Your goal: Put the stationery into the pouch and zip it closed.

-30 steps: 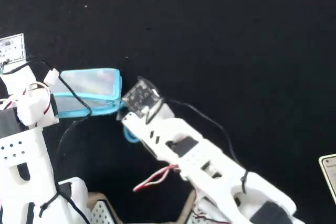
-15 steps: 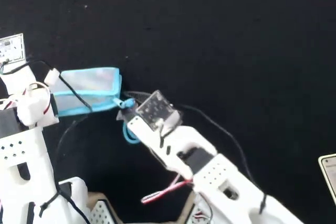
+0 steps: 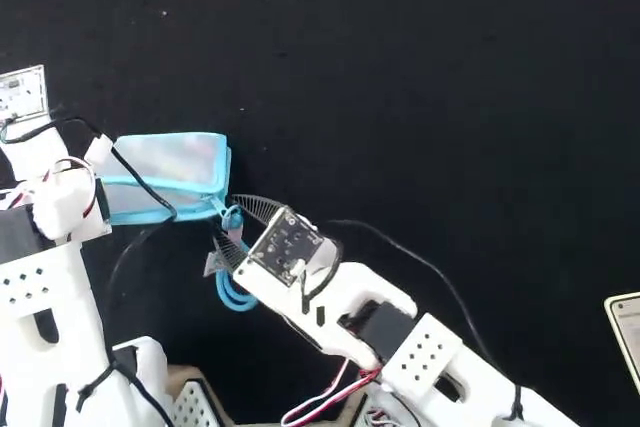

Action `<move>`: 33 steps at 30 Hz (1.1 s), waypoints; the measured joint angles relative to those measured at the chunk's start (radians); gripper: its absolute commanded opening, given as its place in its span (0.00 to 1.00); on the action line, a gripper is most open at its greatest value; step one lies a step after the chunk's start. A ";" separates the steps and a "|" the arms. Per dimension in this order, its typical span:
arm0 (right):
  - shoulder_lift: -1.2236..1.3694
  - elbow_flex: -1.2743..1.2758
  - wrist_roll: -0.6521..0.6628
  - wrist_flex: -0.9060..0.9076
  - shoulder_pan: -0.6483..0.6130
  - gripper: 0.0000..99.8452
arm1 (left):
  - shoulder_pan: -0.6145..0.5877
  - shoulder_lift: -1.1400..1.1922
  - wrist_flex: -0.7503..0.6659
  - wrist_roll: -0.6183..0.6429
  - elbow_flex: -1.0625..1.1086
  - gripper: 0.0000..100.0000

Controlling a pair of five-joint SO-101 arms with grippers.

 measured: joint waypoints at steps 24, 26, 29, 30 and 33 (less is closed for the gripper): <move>0.025 -0.012 0.000 0.103 0.000 0.12 | 0.000 0.000 0.000 0.000 0.000 0.03; 0.025 -0.021 0.000 0.121 -0.002 0.12 | 0.000 0.000 0.000 0.000 0.000 0.03; 0.025 -0.023 0.000 0.126 -0.002 0.11 | 0.000 0.000 0.000 0.000 0.000 0.03; 0.025 -0.023 0.000 0.126 -0.002 0.11 | 0.000 0.000 0.000 0.000 0.000 0.03; 0.025 -0.025 0.000 0.126 -0.002 0.11 | 0.000 0.000 0.000 0.000 0.000 0.03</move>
